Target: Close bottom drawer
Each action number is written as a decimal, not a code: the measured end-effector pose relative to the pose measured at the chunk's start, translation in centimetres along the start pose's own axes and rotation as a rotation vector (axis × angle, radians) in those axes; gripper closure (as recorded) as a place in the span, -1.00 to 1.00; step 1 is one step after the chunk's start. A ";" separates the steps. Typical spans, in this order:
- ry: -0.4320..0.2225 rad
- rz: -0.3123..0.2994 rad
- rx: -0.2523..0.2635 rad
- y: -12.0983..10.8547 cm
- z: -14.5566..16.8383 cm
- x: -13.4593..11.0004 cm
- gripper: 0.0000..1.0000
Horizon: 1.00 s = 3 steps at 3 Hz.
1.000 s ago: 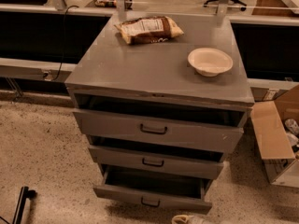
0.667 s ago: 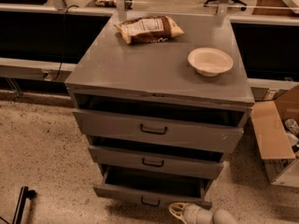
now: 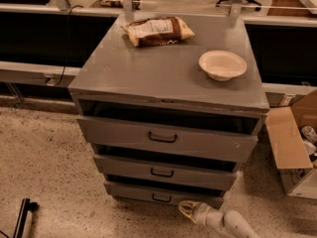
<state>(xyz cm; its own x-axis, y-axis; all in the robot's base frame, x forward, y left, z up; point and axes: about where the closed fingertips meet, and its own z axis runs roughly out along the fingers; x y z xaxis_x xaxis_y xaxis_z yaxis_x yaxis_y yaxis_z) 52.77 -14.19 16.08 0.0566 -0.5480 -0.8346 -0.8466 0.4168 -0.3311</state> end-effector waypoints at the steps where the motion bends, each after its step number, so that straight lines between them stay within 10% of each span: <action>1: 0.011 -0.007 0.020 -2.4 1.0 -0.1 1.00; 3: 0.013 -0.008 -0.010 -1.2 0.3 0.6 1.00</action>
Offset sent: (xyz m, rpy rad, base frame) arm 0.0374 -0.0156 -0.0051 -0.0400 0.0106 -0.0347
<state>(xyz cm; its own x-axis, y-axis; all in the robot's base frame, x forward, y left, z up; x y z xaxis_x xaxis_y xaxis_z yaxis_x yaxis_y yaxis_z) 53.95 -14.77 15.85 0.0569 -0.5607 -0.8261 -0.8514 0.4050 -0.3335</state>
